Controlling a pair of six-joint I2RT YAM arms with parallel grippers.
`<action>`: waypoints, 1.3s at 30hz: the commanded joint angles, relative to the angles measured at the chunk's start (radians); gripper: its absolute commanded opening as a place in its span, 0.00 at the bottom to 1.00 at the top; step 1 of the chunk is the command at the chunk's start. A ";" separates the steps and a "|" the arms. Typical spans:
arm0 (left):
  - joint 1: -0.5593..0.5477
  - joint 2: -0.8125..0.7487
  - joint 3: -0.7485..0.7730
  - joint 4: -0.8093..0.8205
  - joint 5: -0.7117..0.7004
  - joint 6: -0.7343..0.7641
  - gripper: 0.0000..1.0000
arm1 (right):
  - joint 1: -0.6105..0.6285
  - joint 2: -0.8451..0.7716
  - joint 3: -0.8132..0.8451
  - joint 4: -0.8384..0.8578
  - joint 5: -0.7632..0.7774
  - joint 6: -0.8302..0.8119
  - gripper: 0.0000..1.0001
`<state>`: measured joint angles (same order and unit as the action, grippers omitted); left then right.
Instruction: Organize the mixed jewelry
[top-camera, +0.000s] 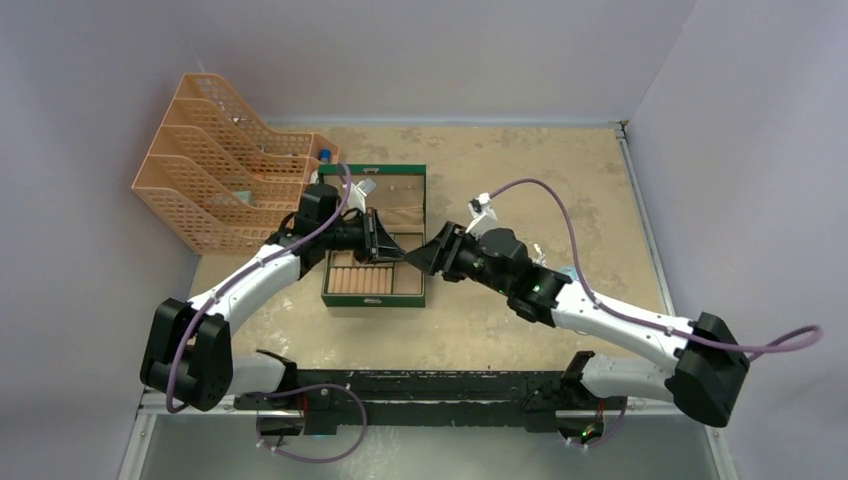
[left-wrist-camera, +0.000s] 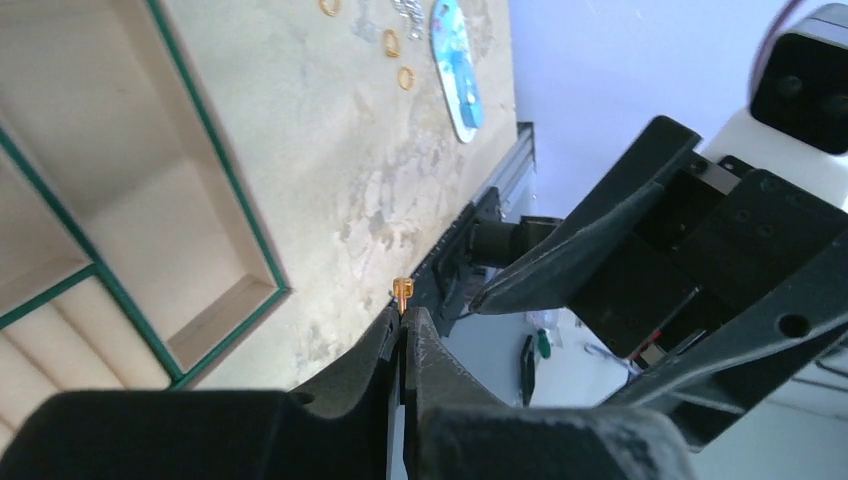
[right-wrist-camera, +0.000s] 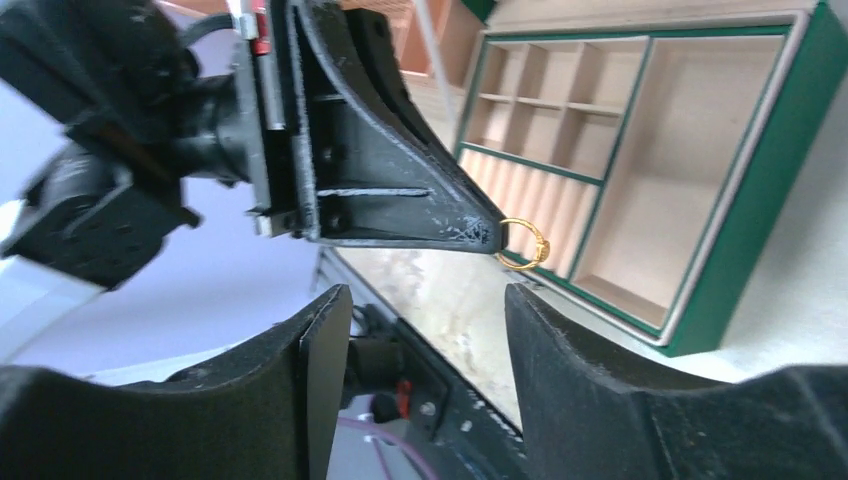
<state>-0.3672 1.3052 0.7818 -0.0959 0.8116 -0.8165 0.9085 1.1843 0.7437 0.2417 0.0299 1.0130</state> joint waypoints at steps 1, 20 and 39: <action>0.001 -0.015 0.071 0.043 0.136 -0.017 0.00 | -0.017 -0.098 -0.096 0.189 -0.028 0.112 0.63; 0.002 -0.075 0.120 0.302 0.422 -0.248 0.00 | -0.042 -0.241 -0.322 0.661 -0.100 0.314 0.57; 0.002 -0.081 0.080 0.351 0.414 -0.294 0.00 | -0.042 -0.168 -0.302 0.756 -0.144 0.328 0.39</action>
<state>-0.3622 1.2499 0.8700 0.2005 1.2079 -1.0954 0.8680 1.0275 0.4137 0.8894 -0.0994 1.3315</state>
